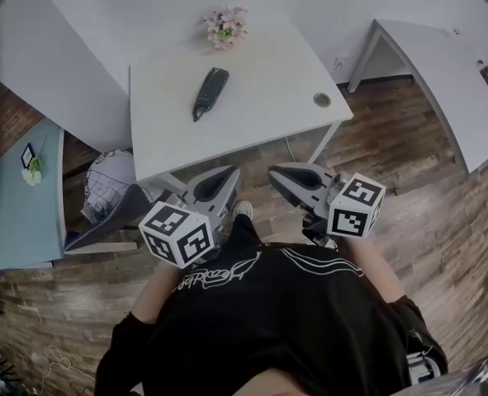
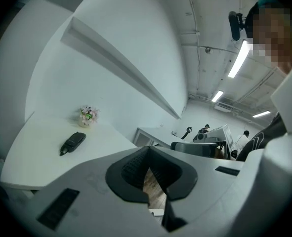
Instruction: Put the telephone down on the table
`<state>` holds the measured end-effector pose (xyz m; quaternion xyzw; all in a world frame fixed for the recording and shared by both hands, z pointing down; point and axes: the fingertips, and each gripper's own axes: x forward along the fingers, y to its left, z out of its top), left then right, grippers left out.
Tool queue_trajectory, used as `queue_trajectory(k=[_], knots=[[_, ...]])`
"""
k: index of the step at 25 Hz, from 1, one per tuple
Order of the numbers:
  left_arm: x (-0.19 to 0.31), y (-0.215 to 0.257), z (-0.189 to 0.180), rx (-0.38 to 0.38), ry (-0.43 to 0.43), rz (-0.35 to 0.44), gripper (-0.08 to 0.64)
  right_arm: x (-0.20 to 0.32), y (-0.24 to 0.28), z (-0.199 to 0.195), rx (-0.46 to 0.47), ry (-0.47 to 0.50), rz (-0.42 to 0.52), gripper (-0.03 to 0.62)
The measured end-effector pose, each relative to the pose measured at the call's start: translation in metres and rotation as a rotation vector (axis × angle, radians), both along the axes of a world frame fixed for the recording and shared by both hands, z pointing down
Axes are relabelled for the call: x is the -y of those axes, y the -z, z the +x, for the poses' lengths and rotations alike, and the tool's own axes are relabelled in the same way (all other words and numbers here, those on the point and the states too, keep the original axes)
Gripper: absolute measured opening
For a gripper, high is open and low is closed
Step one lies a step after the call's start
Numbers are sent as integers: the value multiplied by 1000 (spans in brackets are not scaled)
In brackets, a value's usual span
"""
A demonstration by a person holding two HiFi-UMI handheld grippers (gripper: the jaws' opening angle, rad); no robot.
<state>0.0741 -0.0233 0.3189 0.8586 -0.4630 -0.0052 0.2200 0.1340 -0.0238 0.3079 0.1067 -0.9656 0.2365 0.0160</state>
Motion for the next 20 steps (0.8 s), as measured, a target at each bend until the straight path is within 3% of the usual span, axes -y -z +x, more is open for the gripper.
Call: queue_trajectory(k=[6, 10, 20], knots=[[-11, -3, 14, 59, -41, -2, 8, -10, -2, 6, 1, -6, -11, 38], [-14, -8, 14, 21, -47, -34, 8, -15, -4, 6, -5, -10, -17, 38], [-22, -13, 13, 9, -44, -11, 8, -20, -8, 7, -6, -1, -24, 38]])
